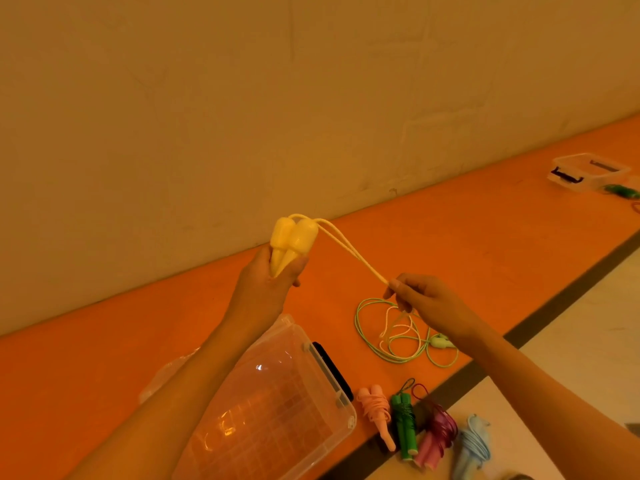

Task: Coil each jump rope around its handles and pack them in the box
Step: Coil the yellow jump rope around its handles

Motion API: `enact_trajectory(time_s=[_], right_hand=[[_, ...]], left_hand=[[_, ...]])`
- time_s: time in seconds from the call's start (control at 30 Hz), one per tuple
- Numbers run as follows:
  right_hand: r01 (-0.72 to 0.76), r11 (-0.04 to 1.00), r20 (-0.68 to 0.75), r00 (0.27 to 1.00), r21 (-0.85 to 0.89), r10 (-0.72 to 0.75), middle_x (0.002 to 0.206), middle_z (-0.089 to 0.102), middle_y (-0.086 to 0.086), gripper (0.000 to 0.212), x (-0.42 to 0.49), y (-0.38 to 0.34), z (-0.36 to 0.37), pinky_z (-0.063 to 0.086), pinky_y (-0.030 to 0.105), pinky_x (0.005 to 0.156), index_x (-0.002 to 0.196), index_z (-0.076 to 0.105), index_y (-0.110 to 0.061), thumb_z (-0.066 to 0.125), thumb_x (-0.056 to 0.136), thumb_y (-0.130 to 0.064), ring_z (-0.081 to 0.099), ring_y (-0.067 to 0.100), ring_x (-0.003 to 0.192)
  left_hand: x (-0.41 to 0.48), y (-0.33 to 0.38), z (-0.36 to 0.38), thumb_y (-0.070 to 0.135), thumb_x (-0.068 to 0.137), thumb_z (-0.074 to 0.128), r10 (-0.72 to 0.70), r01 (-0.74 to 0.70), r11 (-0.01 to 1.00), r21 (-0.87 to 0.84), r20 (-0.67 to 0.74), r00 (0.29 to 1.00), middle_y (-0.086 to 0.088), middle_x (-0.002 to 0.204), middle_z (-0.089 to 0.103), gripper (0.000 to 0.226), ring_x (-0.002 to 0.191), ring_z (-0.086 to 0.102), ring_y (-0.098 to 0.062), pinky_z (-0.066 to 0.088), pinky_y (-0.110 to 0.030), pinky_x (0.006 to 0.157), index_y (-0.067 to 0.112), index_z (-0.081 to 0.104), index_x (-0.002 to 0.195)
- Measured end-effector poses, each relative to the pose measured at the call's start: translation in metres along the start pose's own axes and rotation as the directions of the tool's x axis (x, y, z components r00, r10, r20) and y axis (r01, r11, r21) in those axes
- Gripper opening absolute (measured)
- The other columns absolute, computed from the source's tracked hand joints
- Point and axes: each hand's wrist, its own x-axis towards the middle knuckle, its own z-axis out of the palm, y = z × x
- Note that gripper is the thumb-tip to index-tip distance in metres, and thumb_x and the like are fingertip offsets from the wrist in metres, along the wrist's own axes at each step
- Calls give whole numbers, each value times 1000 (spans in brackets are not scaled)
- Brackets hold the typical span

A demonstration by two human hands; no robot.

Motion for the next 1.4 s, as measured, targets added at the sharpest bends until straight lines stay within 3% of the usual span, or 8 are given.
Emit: enact_trajectory(time_s=[0.2,0.43,0.53,0.67,0.77,0.97,1.2,1.4], right_hand=[[191,955,154,975,-228,-158,72,64,-5,25,-11,-5,41,42,32,57,89,73,-28,52,100,-38,53,9,58],[388,884,335,895,-259,-295,78,66,-14,27,-20,-12,79,40,18,58,93,77,-21,58,98,-39,57,5,63],[368,881,335,904,-296,-265,67,60,-18,27,-17,-12,73,33,16,55,91,75,-20,57,99,-38,52,5,55],[329,889,289,927,-319,-240,66,60,-4,28,-11,-8,50,41,40,55,93,70,-29,51,100,-47,52,15,57],[348,875,267,926,-337,-265,66,59,-2,30,-10,-5,36,41,39,54,89,68,-31,50,99,-52,50,15,55],[330,876,167,943,-351,-288,66,59,-3,20,-10,-6,4,41,41,54,88,69,-28,58,96,-43,52,17,57],[456,727,108,875,-513,-472,74,61,-15,22,-7,-14,-15,31,15,60,90,71,-25,59,96,-42,51,1,64],[398,641,-21,840,-656,-542,82,60,-16,29,-5,-14,-22,33,36,76,94,69,-32,50,92,-54,48,5,76]], left_hand=[[-7,1,16,45,99,53,-84,76,956,-285,-15,996,-2,94,76,24,41,36,-13,32,-26,41,25,56,113],[-22,6,34,47,99,50,-225,328,837,-438,271,936,-14,92,75,36,42,33,-11,27,-23,44,15,53,116],[-21,6,33,48,97,55,-247,313,896,-316,231,941,-11,79,66,37,42,38,-10,29,-23,43,16,56,114],[-7,-4,23,52,94,58,-183,186,982,-40,67,981,-6,80,66,37,48,51,-8,36,-24,44,17,59,108],[4,-15,14,61,90,57,-84,88,967,238,-27,996,-2,83,68,46,66,64,-14,42,-27,54,18,60,106],[8,-19,4,69,86,56,-37,68,939,338,-99,994,7,85,65,51,71,63,-12,41,-28,55,24,57,108],[5,-20,11,68,88,55,2,16,899,438,-42,999,2,96,67,56,79,64,-15,55,-37,63,25,56,124],[-23,-9,36,62,92,49,-102,-27,866,499,230,968,7,80,61,43,60,58,-5,43,-20,48,25,53,114]])
